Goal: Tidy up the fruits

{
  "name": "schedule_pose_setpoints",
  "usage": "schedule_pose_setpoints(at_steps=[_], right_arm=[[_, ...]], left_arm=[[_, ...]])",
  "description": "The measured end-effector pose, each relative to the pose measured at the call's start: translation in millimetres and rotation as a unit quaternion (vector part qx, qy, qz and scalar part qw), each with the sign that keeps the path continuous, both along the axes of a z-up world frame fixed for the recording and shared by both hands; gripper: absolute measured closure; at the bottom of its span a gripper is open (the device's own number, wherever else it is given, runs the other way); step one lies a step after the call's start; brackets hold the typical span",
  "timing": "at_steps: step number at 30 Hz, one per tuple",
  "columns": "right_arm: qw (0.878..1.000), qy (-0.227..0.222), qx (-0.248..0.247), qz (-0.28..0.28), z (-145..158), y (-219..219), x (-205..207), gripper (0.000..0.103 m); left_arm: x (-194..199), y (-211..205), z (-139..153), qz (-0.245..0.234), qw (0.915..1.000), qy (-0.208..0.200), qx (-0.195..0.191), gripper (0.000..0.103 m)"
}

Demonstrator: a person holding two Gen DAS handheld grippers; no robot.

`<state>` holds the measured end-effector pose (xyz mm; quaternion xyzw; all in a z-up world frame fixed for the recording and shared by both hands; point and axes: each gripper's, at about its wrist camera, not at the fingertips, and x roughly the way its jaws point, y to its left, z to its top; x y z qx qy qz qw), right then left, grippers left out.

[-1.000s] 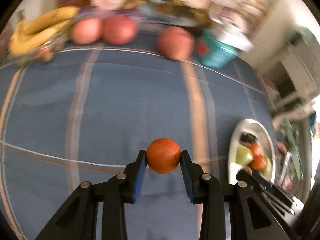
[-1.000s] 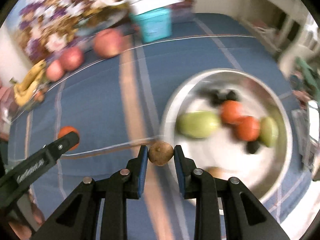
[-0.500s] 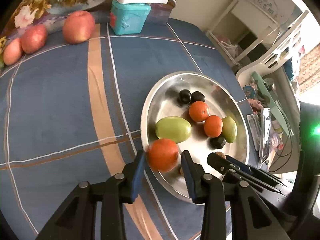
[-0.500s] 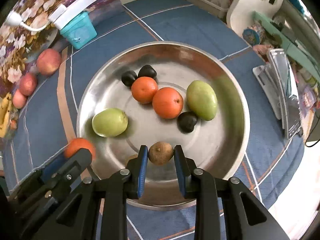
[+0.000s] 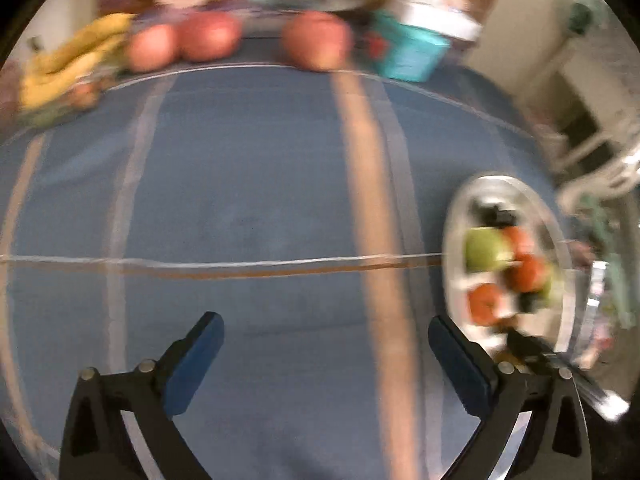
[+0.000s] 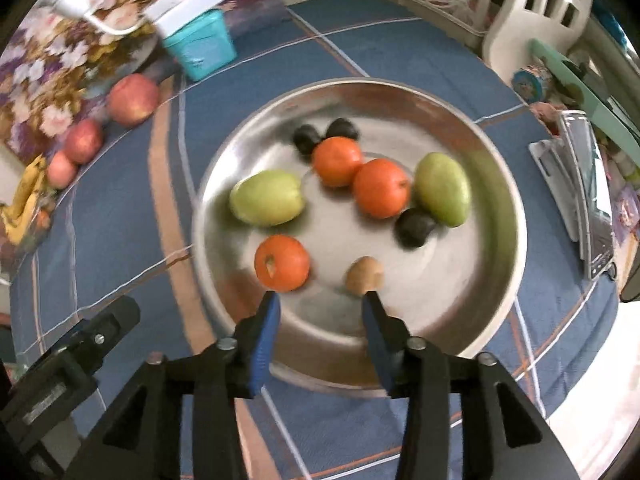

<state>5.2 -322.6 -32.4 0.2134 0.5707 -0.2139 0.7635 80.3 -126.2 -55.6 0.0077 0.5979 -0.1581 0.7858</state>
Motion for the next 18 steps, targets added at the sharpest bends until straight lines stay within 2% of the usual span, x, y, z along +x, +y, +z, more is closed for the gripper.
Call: schedule_pose_setpoints(at_steps=[2,4,7,9,10,13,18], right_arm=[[1.0,0.002,-0.016,0.015,1,11,0,0.055],[0.999,0.0,-0.029,0.025,3,22,-2,0.047],[0.998,-0.021,-0.034,0.038,9,34,-7,0.034],[0.997,-0.039,-0.031,0.051,14,42,-7,0.018],[0.997,-0.045,-0.029,0.058,16,47,-9,0.015],[0.995,-0.048,-0.037,0.077,20,60,-14,0.015],[0.993,-0.057,-0.044,0.096,26,78,-20,0.015]], left_arm=[[-3,17,0,0.021,0.9995,-0.006,0.023,0.0],[-8,35,4,0.044,0.9988,-0.006,0.021,0.0],[-16,53,7,0.055,0.9981,-0.001,0.029,0.0],[-23,65,7,0.058,0.9977,0.005,0.036,0.0],[-26,70,8,0.062,0.9974,0.008,0.037,0.0],[-36,84,12,0.064,0.9973,0.009,0.035,0.0],[-59,94,27,0.049,0.9983,-0.013,0.029,0.0]])
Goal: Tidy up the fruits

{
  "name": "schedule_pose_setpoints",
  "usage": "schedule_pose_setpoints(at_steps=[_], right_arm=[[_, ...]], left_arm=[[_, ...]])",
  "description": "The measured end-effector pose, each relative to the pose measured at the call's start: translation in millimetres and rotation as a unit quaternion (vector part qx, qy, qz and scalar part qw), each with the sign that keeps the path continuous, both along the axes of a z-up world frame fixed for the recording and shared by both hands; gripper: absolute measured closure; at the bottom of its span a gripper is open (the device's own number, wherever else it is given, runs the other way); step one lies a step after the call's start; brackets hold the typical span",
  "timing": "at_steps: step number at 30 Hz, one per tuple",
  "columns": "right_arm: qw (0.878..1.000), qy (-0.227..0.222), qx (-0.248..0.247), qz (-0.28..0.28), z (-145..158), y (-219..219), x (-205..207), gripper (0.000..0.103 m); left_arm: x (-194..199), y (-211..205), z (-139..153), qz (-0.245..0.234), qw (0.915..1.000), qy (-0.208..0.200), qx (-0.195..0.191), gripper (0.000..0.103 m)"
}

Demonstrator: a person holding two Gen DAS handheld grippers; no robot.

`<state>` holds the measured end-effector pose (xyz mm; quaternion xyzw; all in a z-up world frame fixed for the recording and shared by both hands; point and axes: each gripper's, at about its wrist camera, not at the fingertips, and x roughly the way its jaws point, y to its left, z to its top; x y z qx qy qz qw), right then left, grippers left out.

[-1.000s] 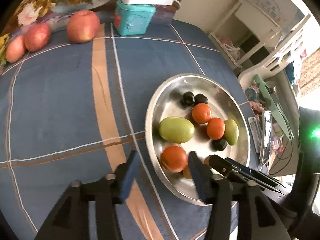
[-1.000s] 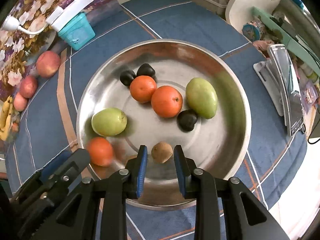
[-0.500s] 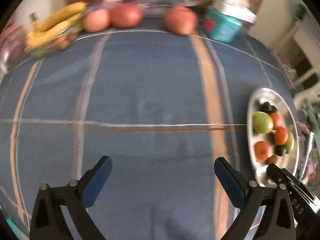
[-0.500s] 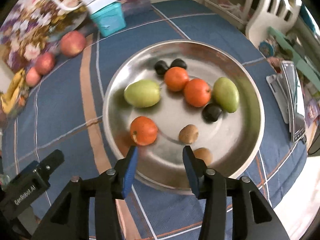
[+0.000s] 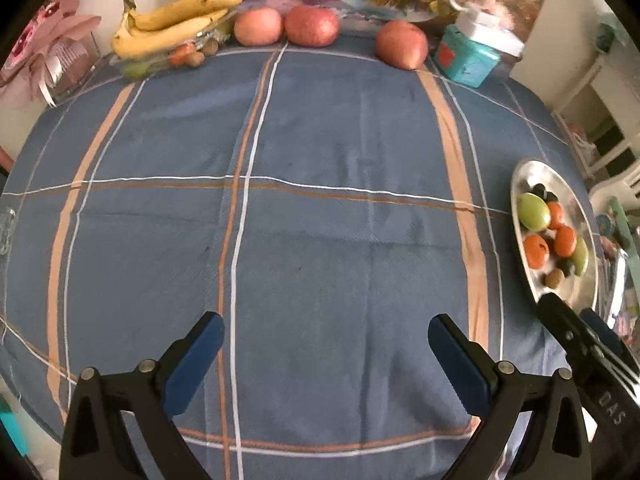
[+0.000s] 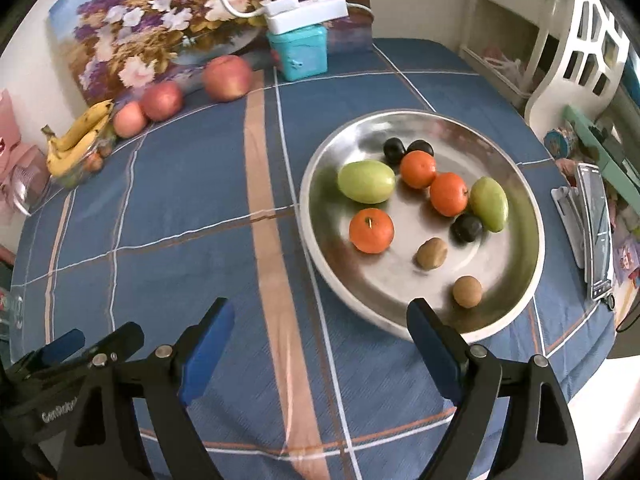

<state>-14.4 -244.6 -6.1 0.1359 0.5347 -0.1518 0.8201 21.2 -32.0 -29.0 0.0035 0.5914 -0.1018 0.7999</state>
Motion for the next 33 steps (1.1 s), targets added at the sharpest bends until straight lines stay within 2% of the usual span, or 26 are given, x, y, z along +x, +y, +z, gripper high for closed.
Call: schedule_pose_setpoints(at_steps=[5,11,14,18,33], right_arm=[[1.0,-0.005,0.001,0.003,4,4,-11,0.015],[1.0,-0.011,-0.002,-0.001,7,6,-18,0.015],[1.0,-0.008,0.001,-0.001,6,6,-18,0.015],[1.0,-0.003,0.001,-0.002,3,6,-17,0.015],[1.0,-0.001,-0.004,-0.001,1,10,-15,0.015]], left_arm=[[-25,6,10,0.002,0.999,-0.03,0.033,0.0],[-28,8,15,0.025,0.9969,-0.047,0.057,0.0],[-22,4,10,0.033,0.9967,-0.047,0.058,0.0],[-20,3,4,0.04,0.9942,-0.034,0.094,0.0],[-19,7,5,0.049,0.9953,-0.024,0.08,0.0]])
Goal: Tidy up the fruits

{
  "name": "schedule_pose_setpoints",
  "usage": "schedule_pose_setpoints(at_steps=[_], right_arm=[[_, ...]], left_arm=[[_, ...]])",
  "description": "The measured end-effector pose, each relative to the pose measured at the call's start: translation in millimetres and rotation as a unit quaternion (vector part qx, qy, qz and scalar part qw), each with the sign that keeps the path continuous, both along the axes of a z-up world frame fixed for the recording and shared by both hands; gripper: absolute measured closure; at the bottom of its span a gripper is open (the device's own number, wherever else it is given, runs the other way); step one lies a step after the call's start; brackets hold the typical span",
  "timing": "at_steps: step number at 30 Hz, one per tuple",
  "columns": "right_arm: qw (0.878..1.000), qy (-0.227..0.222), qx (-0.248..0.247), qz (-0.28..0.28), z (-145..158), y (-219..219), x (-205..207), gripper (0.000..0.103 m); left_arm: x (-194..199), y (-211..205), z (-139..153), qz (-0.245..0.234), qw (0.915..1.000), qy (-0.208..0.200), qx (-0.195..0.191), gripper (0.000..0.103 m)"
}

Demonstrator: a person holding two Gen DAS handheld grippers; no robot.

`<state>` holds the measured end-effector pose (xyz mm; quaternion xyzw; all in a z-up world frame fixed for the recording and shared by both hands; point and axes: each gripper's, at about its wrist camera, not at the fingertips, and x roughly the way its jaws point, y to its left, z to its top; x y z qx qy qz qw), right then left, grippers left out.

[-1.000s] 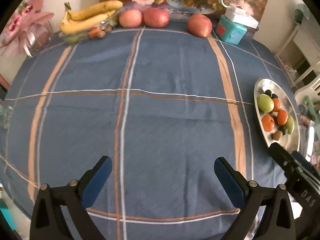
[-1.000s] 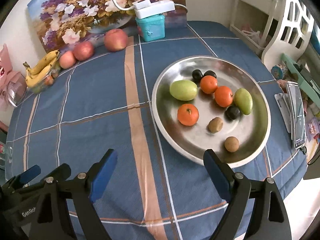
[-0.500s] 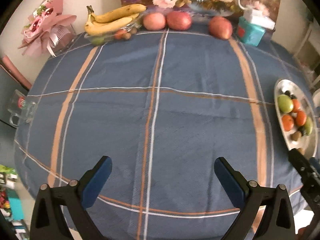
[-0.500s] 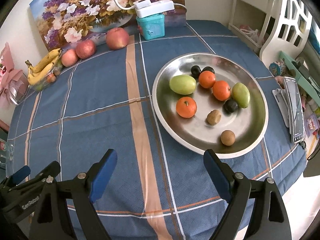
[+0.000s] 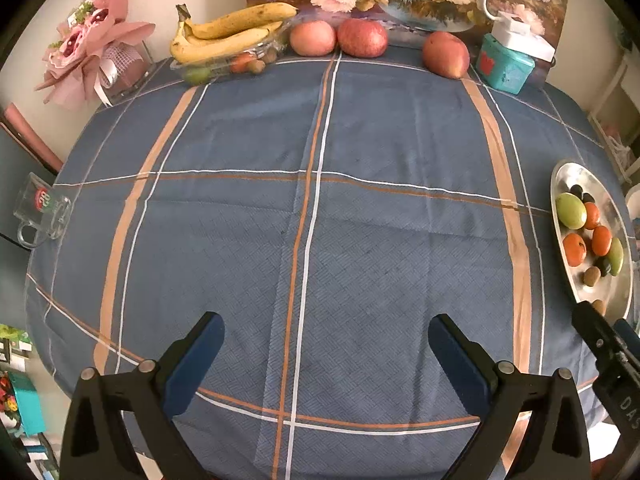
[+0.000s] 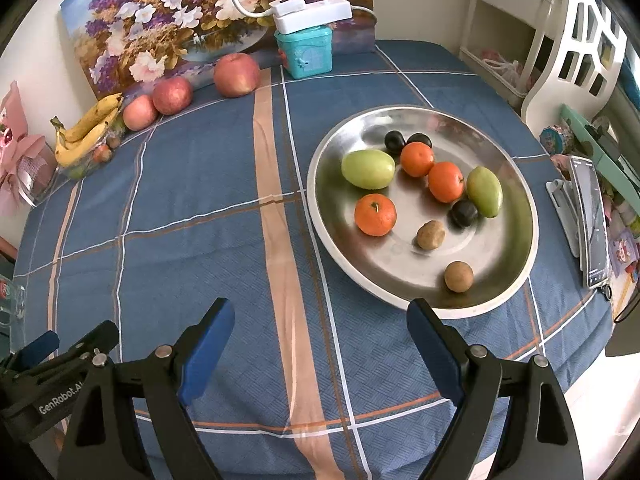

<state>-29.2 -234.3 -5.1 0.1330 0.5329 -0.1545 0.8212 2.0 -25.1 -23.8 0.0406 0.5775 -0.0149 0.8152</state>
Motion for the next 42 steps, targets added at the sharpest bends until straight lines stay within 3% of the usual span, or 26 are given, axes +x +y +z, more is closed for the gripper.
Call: schedule_pose_setpoints(at_steps=[42], right_arm=[[1.0,-0.001,-0.004,-0.005,1.1,-0.1,0.1,0.015]], left_arm=[[0.4,5.8,3.3,0.016,0.9998,0.003,-0.007,0.0]])
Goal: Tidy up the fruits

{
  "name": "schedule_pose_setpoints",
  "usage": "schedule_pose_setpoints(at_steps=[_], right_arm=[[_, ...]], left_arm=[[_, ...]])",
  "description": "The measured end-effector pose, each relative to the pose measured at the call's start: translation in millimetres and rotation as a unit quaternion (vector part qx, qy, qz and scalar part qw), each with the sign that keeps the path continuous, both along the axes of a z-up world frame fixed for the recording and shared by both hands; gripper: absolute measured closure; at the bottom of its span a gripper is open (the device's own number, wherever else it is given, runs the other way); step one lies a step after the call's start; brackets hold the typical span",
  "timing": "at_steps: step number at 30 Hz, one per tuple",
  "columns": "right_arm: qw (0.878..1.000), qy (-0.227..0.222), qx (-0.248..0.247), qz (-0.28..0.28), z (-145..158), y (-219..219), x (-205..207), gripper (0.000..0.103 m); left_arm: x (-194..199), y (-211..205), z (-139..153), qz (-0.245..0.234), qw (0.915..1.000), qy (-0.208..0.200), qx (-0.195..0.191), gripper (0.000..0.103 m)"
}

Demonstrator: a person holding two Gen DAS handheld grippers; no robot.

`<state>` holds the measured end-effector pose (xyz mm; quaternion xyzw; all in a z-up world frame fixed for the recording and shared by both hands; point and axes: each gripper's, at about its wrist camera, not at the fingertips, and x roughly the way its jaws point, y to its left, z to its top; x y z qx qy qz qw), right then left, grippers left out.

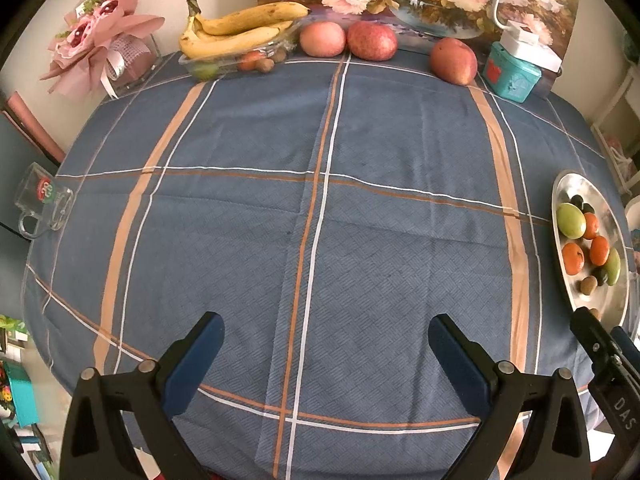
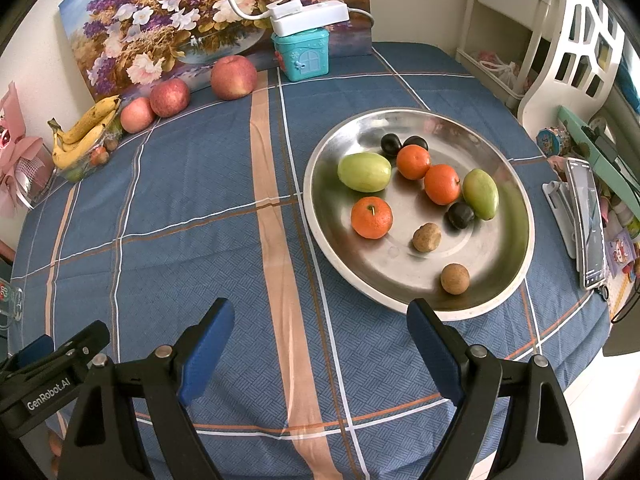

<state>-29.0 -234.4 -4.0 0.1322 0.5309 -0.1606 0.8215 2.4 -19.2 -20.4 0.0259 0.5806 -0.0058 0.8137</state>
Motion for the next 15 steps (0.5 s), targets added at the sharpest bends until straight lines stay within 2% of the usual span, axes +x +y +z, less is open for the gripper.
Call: schedule_pose_setpoints(at_steps=[15], right_arm=[[1.0,0.002,0.001,0.003,-1.1,-1.6,0.0,0.015]], left_arm=[[-5.0,3.3,3.6,0.01,0.9999,-0.005,-0.005,0.0]])
